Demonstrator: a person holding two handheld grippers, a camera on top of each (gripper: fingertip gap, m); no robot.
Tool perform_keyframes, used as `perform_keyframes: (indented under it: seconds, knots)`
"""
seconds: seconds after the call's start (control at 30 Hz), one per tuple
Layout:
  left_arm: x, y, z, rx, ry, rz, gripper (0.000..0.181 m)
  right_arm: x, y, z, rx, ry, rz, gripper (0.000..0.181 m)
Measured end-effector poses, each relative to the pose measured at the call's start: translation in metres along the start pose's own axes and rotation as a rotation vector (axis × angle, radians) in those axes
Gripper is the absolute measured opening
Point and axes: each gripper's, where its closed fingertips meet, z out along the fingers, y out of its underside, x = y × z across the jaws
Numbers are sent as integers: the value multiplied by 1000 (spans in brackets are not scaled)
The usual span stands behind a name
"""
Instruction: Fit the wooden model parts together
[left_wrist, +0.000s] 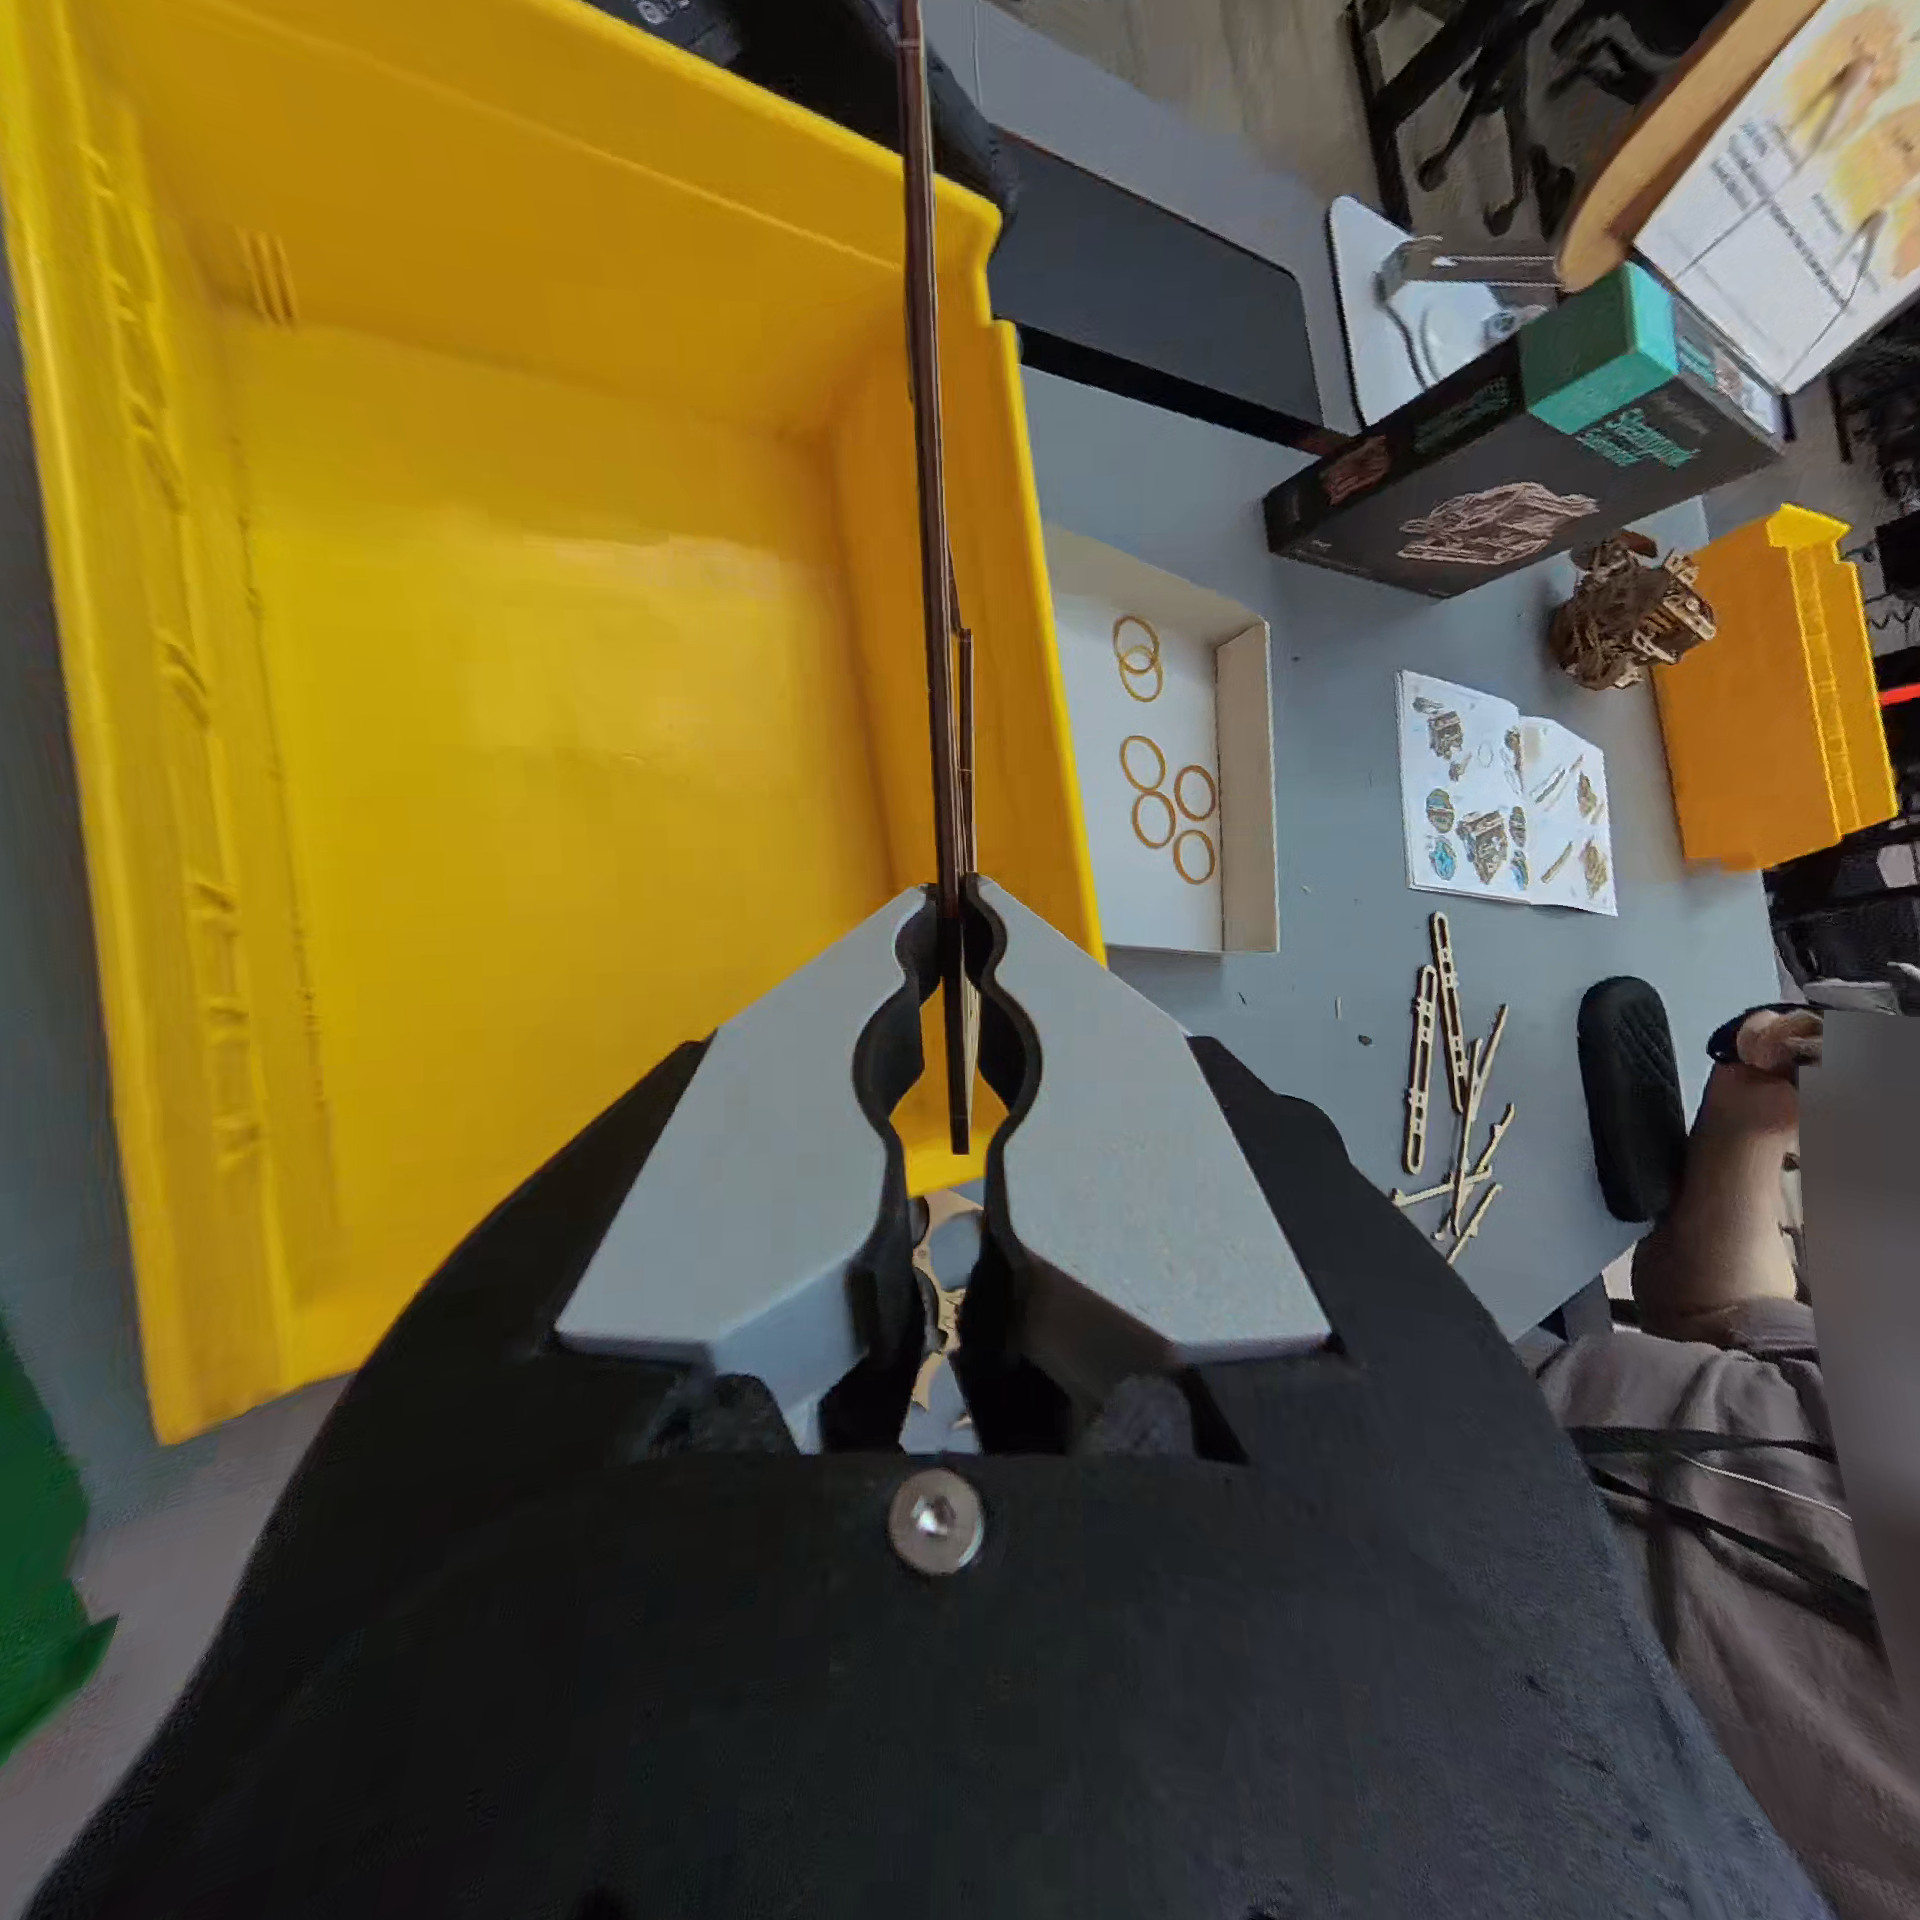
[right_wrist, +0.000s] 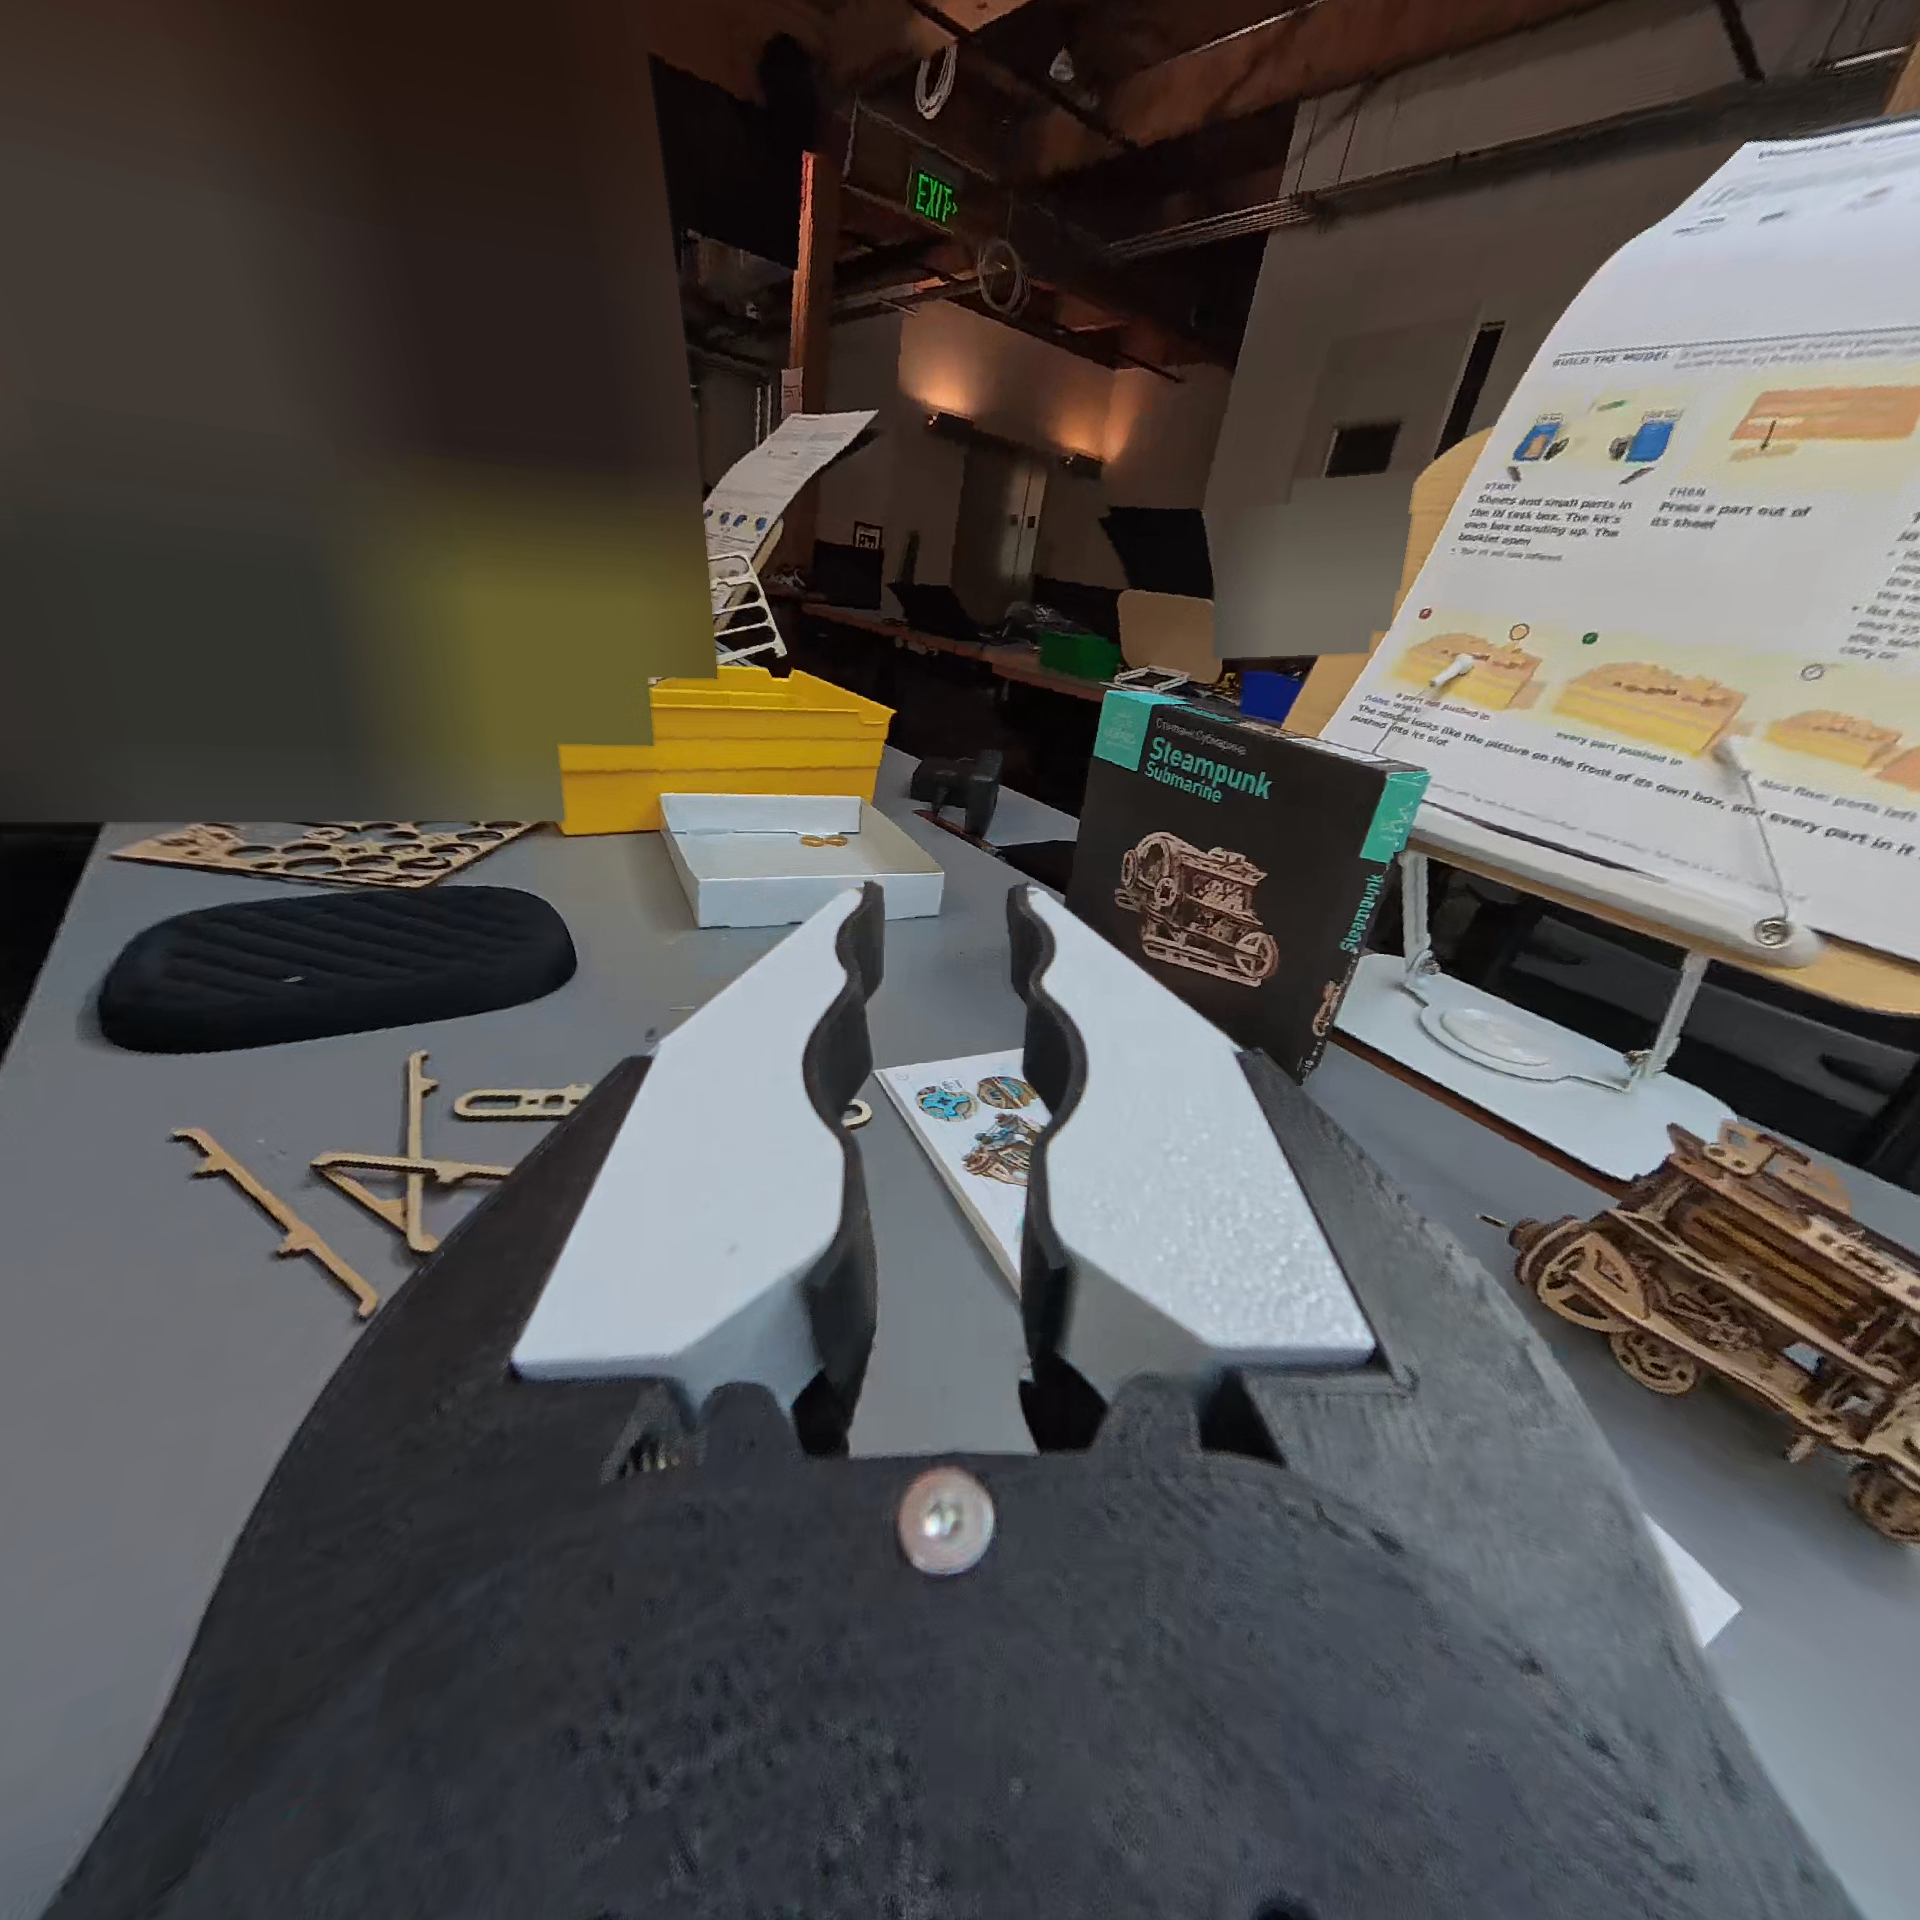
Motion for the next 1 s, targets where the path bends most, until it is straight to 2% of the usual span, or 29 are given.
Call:
perform_keyframes:
  seconds: [0.07, 0.2, 0.33, 0.47, 0.6, 0.67, 0.77, 1.0]
  knots:
    - [-22, -11, 24, -75, 6, 13, 0, 1, 5, 1, -21, 42, -103, 20]
    - [-67, 7, 62, -227, -52, 13, 0, 2, 13, 3, -50, 42, -113, 20]
    - [-87, 15, 72, -202, -21, -82, 0, -7, 9, -1, -9, 18, -112, 20]
    - [-91, 7, 68, -116, -16, -91, 0, -13, 7, -6, 8, -7, -81, 20]
    - [-77, -6, 57, -39, 5, -65, 0, -9, 12, -8, 13, -4, -19, 20]
    - [-73, 1, 58, -76, 10, -60, 0, -7, 16, -9, 7, -9, 48, 20]
    - [-86, 14, 64, -150, -65, -96, 0, 0, 12, -11, 40, 10, 76, 20]
    - [-84, 21, 75, -126, -4, -173, 0, 38, 0, -34, 148, 166, 138, 19]
